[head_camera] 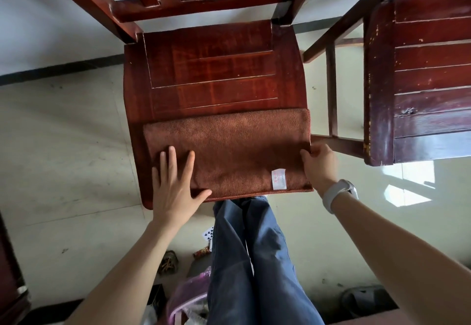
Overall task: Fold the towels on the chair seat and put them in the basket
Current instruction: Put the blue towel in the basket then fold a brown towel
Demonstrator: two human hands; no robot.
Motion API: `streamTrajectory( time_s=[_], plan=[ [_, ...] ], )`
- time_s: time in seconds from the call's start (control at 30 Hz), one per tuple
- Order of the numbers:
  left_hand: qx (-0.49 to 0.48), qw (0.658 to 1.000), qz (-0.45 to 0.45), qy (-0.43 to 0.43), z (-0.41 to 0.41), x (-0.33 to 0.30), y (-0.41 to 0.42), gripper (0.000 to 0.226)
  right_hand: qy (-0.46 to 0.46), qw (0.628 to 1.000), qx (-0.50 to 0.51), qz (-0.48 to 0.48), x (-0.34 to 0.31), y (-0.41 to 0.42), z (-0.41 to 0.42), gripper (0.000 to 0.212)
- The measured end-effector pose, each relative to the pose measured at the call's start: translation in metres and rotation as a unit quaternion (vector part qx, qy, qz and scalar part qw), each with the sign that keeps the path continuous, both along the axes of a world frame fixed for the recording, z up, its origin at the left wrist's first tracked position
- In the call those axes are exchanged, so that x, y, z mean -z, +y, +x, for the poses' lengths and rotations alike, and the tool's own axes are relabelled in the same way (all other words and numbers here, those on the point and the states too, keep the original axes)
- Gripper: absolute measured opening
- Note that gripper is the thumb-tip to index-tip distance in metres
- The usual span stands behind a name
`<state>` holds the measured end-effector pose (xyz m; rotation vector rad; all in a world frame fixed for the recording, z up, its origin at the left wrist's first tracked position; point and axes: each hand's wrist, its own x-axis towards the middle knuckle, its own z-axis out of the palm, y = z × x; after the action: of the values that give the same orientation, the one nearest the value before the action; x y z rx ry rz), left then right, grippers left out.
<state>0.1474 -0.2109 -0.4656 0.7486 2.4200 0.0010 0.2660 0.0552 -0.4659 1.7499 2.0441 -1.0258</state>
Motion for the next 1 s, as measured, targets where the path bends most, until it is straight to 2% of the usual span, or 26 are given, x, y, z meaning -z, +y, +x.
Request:
streamTrajectory(
  time_s=[0.03,0.17,0.27,0.33,0.4,0.47,0.53,0.6,0.67,0.7,0.73,0.8,0.87,0.9,0.93,0.97,1.0],
  plan=[
    [-0.002,1.0,-0.003,-0.002,0.0,0.001,0.0,0.099,-0.01,1.0,0.005,-0.006,0.001,-0.001,-0.002,0.015],
    [-0.004,1.0,-0.009,-0.003,-0.003,0.002,0.002,0.101,-0.048,0.999,0.003,-0.018,0.0,0.0,-0.011,0.036],
    [-0.01,1.0,-0.007,-0.007,-0.003,0.001,0.003,0.101,-0.045,0.999,0.009,-0.022,-0.006,-0.001,-0.012,0.037],
    [-0.015,1.0,-0.004,-0.016,-0.003,0.0,0.003,0.101,0.004,0.998,0.046,-0.051,-0.013,-0.002,-0.011,0.03],
    [-0.017,0.999,0.001,-0.03,-0.005,-0.003,0.004,0.1,0.092,0.975,0.14,-0.146,-0.025,-0.001,-0.01,0.006],
    [-0.029,0.998,0.021,-0.047,-0.009,-0.005,0.003,0.092,0.167,0.936,0.175,-0.257,-0.04,0.0,-0.011,0.022],
    [-0.076,0.992,0.075,-0.066,-0.012,-0.01,0.001,0.075,0.206,0.93,0.111,-0.284,-0.056,-0.004,-0.018,0.027],
    [-0.172,0.969,0.161,-0.08,-0.015,-0.016,-0.002,0.052,0.23,0.926,0.046,-0.296,-0.069,-0.015,-0.031,0.035],
    [-0.301,0.919,0.232,-0.105,-0.017,-0.022,-0.008,0.032,0.236,0.921,-0.006,-0.31,-0.078,-0.035,-0.052,0.05],
    [-0.374,0.881,0.256,-0.138,-0.018,-0.025,-0.013,0.026,0.233,0.923,-0.041,-0.302,-0.079,-0.048,-0.063,0.057],
    [-0.45,0.828,0.276,-0.186,-0.019,-0.028,-0.018,0.021,0.227,0.927,-0.081,-0.289,-0.08,-0.062,-0.076,0.06],
    [-0.585,0.691,0.311,-0.289,-0.019,-0.031,-0.029,0.018,0.215,0.926,-0.153,-0.27,-0.079,-0.094,-0.099,0.06],
    [-0.659,0.577,0.332,-0.351,-0.018,-0.03,-0.037,0.022,0.21,0.91,-0.178,-0.31,-0.078,-0.123,-0.117,0.06],
    [-0.677,0.54,0.336,-0.369,-0.017,-0.029,-0.041,0.027,0.201,0.904,-0.19,-0.327,-0.075,-0.134,-0.122,0.058],
    [-0.688,0.518,0.338,-0.379,-0.016,-0.027,-0.043,0.031,0.18,0.906,-0.212,-0.319,-0.073,-0.142,-0.128,0.053],
    [-0.695,0.509,0.337,-0.38,-0.015,-0.025,-0.045,0.032,0.156,0.914,-0.25,-0.28,-0.068,-0.146,-0.131,0.045],
    [-0.697,0.513,0.334,-0.373,-0.013,-0.022,-0.046,0.031,0.137,0.921,-0.294,-0.217,-0.063,-0.146,-0.134,0.036]
  ],
)
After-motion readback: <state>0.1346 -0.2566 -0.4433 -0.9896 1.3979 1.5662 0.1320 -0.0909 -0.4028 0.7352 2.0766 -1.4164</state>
